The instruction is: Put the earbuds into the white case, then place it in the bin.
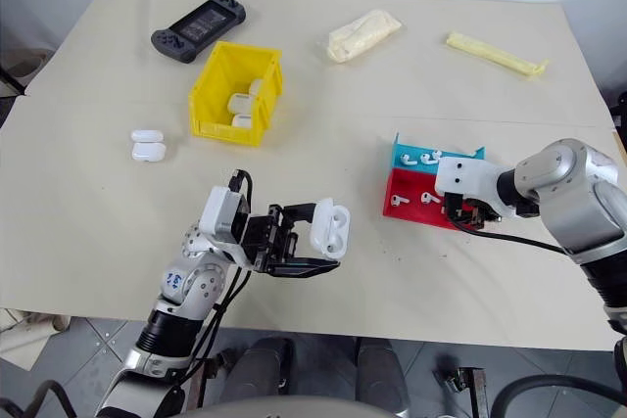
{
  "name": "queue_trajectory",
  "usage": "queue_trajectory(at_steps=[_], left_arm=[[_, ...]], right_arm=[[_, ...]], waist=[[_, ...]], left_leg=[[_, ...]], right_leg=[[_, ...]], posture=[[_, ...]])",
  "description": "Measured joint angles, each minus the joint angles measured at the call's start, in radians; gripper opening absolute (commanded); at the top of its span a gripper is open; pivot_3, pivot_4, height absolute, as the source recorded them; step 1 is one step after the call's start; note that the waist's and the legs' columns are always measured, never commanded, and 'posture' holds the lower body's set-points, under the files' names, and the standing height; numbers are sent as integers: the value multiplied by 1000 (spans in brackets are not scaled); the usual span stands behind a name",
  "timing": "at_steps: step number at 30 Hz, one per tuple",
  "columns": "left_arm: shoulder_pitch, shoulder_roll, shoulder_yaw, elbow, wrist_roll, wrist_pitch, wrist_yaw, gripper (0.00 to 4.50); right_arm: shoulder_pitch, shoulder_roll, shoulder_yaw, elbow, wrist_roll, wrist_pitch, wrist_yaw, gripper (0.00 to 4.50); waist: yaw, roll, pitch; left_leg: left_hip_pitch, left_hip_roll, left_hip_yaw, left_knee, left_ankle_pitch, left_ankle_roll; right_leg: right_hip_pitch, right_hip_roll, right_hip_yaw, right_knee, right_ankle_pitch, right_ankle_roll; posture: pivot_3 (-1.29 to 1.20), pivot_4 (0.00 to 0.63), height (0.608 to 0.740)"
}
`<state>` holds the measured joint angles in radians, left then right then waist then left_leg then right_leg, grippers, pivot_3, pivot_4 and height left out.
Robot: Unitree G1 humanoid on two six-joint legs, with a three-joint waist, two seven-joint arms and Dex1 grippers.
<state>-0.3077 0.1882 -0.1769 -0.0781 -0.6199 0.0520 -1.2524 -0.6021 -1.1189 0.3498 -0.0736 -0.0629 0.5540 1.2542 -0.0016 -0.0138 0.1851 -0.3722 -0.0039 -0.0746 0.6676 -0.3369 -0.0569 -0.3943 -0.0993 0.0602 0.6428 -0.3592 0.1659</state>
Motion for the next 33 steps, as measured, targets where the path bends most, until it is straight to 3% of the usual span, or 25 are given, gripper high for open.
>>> queue_trajectory(at_steps=[14, 17, 19, 33], left_arm=[[0, 5, 0, 0, 0, 0, 8, 2709], [0, 5, 0, 0, 0, -1, 7, 2709], [-1, 6, 0, 0, -5, 4, 0, 2709], [-35, -10, 4, 1, -9, 11, 0, 2709]], right_arm=[[-9, 6, 0, 43, -44, -84, 44, 1763], [-9, 10, -2, 46, -48, -92, 51, 1206], [-9, 12, -3, 49, -55, -95, 51, 598], [1, 21, -21, 47, -63, -90, 47, 598]], waist=[[0, 0, 0], [0, 0, 0], [-1, 0, 0], [-1, 0, 0]], left_leg=[[0, 0, 0, 0, 0, 0], [1, 0, 0, 1, 0, 0], [1, 0, 0, 1, 0, 0], [1, 0, 0, 1, 0, 0]], right_leg=[[1, 0, 0, 0, 0, 0], [1, 0, 0, 0, 0, 0], [1, 0, 0, 0, 0, 0], [1, 0, 0, 0, 0, 0]], posture=[[0, 150, 740], [0, 150, 740], [0, 150, 740], [0, 150, 740]])
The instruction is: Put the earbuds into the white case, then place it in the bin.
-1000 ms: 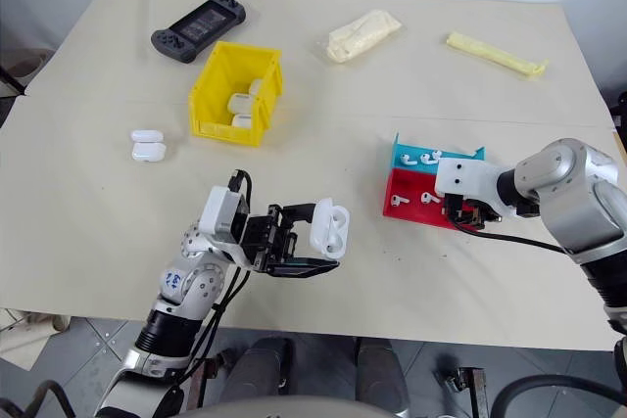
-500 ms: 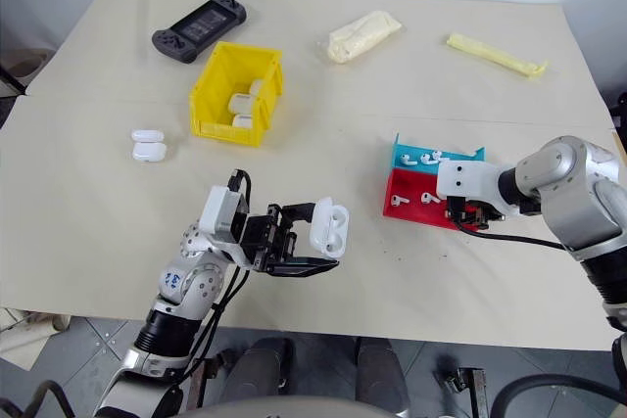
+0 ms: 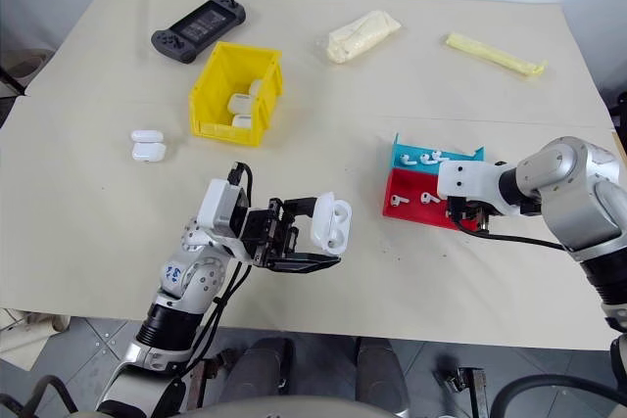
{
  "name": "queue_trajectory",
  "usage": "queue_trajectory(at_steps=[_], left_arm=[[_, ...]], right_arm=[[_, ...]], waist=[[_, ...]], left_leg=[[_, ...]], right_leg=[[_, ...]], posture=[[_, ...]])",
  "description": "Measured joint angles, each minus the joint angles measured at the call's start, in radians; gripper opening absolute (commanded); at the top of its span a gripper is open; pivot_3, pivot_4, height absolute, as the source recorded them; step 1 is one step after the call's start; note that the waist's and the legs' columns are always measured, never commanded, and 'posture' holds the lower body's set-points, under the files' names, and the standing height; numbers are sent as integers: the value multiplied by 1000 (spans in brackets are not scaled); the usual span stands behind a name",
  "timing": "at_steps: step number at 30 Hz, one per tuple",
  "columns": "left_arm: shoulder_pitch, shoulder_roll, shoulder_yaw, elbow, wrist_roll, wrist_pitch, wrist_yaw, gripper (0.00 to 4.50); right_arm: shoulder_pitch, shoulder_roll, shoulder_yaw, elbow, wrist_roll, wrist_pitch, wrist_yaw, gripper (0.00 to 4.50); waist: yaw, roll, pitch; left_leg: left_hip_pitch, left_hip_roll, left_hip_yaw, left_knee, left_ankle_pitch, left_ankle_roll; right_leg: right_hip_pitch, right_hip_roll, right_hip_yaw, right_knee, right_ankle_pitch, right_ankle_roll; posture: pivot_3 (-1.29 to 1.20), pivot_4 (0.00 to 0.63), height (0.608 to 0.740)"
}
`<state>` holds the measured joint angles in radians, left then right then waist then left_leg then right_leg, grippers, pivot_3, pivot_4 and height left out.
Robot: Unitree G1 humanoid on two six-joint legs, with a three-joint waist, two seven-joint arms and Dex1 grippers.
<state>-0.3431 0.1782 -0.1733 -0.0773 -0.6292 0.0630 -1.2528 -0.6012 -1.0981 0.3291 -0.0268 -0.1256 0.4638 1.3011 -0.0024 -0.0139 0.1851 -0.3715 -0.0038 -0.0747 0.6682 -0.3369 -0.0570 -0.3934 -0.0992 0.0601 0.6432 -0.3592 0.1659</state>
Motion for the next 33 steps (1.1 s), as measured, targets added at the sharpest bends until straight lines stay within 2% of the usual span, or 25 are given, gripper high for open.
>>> queue_trajectory(at_steps=[4, 7, 12, 15, 17, 21, 23, 25, 27, 33], left_arm=[[0, -7, 3, 3, 0, -6, 7, 2709], [-2, -6, 12, 7, -1, -3, 13, 2709], [-9, -8, 24, 13, -12, 15, 6, 2709], [-17, -4, 36, 14, -18, 33, 6, 2709], [-21, -2, 41, 14, -27, 47, 6, 2709], [-24, 3, 52, 11, -45, 68, 4, 2709], [-18, 16, 60, 3, -54, 83, 7, 2709], [-9, 17, 61, -7, -56, 99, 13, 2709], [3, 19, 61, -25, -59, 108, 18, 2709], [3, 17, 67, -38, -73, 131, 36, 2709]], right_arm=[[17, 12, -38, -8, 36, 48, 0, 598], [55, 11, -115, -44, 106, 99, 4, 598], [201, 73, -414, -206, 320, 192, -36, 598], [315, 210, -581, -321, 480, 202, -71, 598], [369, 303, -644, -392, 593, 234, -112, 598], [390, 470, -749, -497, 820, 289, -264, 598], [390, 612, -794, -559, 961, 289, -403, 598], [403, 714, -782, -611, 1069, 281, -516, 598], [428, 768, -741, -670, 1129, 274, -605, 598], [437, 837, -598, -757, 1209, 231, -758, 598]], waist=[[1, 0, 0], [2, 0, 0], [7, 0, 0], [8, -1, 0], [5, -1, 0], [1, -1, 0], [-2, -1, 0], [-1, 0, 0], [-1, 0, 0], [-2, 0, 0]], left_leg=[[0, 0, 0, 0, 0, 0], [0, 0, 0, 0, 0, 0], [-1, 0, 0, -1, 0, 0], [0, 0, -1, -1, 0, 0], [0, 0, 0, -1, 0, 0], [1, 0, -1, 0, 0, 0], [1, 2, -2, -1, 0, 0], [1, 1, -3, -2, 0, 0], [1, 0, -6, -2, 0, 0], [1, 0, -11, -2, 0, 0]], right_leg=[[0, 0, 0, 0, 0, 0], [0, 0, 0, 0, 0, 0], [0, 0, 0, -1, 0, 0], [1, 1, -1, -1, 0, 0], [1, 1, 0, 0, 0, 0], [1, 1, 0, 1, 0, 0], [1, 2, 0, 1, 0, 0], [0, 1, 0, 1, 0, 0], [0, 1, 0, 1, 0, 0], [0, 1, 0, 1, 0, 0]], posture=[[0, 150, 740], [0, 150, 740], [0, 150, 740], [0, 150, 740], [0, 150, 740], [0, 150, 740], [0, 150, 740], [0, 150, 740], [0, 150, 740], [0, 150, 740]])
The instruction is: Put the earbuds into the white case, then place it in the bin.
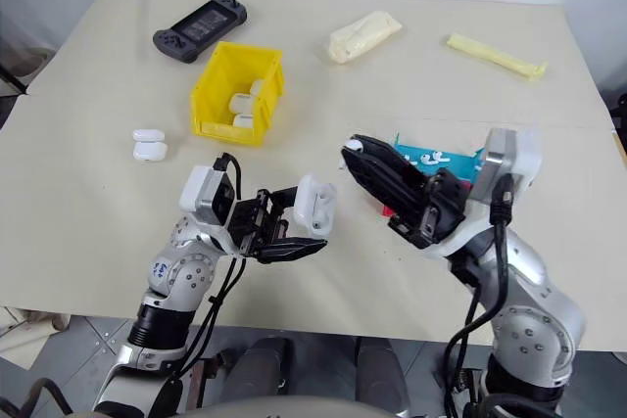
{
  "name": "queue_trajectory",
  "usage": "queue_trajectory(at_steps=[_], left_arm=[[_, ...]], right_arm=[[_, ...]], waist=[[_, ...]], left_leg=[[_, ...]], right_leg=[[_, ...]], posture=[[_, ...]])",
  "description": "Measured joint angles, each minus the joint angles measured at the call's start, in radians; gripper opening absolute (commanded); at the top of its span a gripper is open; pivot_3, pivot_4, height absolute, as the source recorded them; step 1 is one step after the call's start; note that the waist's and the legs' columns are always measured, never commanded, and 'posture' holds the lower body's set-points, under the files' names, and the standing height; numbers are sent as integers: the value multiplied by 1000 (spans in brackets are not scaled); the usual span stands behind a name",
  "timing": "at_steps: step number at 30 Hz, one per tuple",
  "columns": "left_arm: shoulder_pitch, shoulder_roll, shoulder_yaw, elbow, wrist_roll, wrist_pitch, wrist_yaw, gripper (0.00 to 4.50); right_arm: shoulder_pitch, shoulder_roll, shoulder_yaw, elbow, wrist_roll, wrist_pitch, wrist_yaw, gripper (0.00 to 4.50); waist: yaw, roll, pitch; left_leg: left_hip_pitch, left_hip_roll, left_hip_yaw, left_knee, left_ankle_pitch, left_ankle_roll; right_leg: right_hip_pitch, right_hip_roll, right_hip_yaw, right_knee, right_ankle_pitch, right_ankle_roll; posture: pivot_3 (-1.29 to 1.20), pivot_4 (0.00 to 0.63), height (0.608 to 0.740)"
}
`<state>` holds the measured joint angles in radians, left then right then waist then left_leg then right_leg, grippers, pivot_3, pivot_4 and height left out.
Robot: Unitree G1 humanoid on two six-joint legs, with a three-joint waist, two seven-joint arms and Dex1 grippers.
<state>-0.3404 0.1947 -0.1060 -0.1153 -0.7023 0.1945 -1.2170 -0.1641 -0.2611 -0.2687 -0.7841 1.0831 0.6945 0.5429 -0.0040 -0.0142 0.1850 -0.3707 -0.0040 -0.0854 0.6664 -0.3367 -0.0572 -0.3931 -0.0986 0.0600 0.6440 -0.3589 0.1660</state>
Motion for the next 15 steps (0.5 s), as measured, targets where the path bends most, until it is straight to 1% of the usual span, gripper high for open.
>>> queue_trajectory(at_steps=[6, 15], left_arm=[[-10, -18, 3, 0, -11, 25, 23, 2709], [-21, -28, 21, 0, -34, 58, 59, 2709]], right_arm=[[39, -13, 72, -7, 11, -51, -32, 598], [88, -69, 113, -7, -18, -131, -15, 598]], waist=[[0, 0, 0], [-1, 0, 0]], left_leg=[[0, 0, 0, 0, 0, 0], [0, 0, 0, 0, 0, 0]], right_leg=[[0, 0, 0, 0, 0, 0], [0, 1, 0, 0, 0, 0]], posture=[[0, 150, 740], [0, 150, 740]])
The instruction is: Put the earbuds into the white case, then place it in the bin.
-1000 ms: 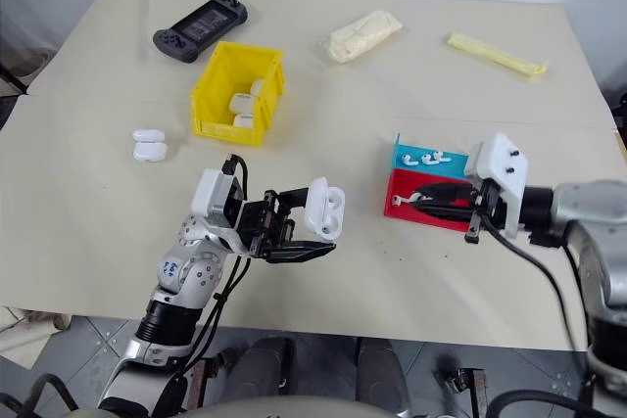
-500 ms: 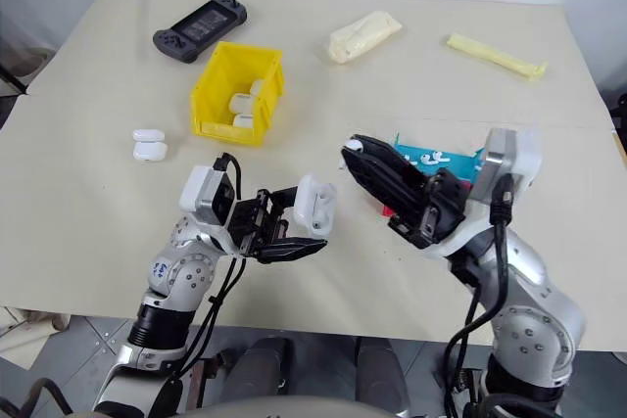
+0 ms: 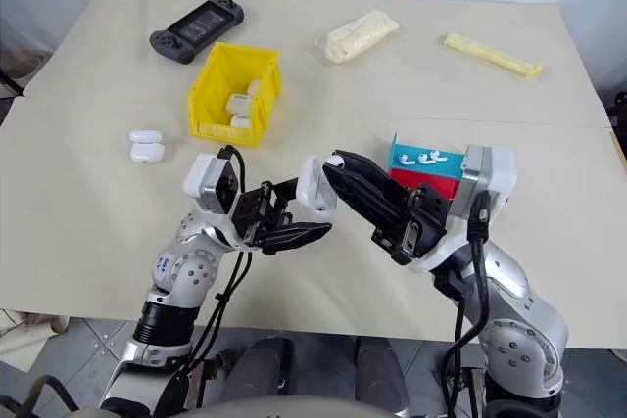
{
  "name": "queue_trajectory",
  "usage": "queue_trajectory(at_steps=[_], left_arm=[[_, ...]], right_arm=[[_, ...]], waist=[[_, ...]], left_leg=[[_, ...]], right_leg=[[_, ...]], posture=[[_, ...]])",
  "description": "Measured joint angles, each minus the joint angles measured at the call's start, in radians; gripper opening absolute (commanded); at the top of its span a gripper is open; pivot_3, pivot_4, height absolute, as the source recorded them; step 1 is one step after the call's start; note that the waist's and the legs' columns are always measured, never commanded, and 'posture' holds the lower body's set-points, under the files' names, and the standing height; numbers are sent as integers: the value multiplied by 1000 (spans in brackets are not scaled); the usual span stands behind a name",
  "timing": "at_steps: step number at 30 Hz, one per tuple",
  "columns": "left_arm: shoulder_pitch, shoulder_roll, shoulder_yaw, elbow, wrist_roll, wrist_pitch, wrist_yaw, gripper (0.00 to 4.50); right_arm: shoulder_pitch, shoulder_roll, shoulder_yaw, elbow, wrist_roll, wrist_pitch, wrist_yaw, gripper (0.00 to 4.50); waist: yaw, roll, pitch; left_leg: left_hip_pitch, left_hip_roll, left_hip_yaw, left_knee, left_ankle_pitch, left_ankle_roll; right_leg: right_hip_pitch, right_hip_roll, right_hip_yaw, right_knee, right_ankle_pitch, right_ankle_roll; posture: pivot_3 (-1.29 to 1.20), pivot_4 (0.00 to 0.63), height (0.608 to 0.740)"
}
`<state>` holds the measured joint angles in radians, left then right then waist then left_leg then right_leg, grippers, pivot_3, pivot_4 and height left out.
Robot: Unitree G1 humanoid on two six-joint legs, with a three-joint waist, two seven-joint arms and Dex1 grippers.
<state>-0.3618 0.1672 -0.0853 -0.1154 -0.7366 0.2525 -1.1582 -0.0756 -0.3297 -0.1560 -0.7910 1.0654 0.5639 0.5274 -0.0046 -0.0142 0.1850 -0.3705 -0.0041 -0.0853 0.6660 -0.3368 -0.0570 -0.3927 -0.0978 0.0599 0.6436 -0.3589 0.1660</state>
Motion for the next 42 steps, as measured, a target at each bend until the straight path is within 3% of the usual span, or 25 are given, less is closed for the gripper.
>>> queue_trajectory(at_steps=[20, 34, 42], left_arm=[[12, 9, -8, 1, 16, 20, -9, 2709], [12, -9, -12, 21, 40, 6, -34, 2709], [-6, -46, -9, 52, 55, -39, -56, 2709]], right_arm=[[1, -90, 94, 69, -201, -174, 119, 598], [-19, -148, 103, 137, -219, -213, 207, 598], [-49, -233, 41, 178, -140, -165, 233, 3146]], waist=[[1, 0, 0], [1, 0, 0], [3, 0, 0]], left_leg=[[0, 0, 0, 0, 0, 0], [0, 0, 1, 0, 0, 0], [0, 0, 2, 0, 0, 0]], right_leg=[[0, 0, 0, -1, 0, 0], [0, 0, 0, -1, 0, 0], [1, 0, -1, -2, 0, 0]], posture=[[0, 150, 740], [0, 150, 740], [0, 150, 740]])
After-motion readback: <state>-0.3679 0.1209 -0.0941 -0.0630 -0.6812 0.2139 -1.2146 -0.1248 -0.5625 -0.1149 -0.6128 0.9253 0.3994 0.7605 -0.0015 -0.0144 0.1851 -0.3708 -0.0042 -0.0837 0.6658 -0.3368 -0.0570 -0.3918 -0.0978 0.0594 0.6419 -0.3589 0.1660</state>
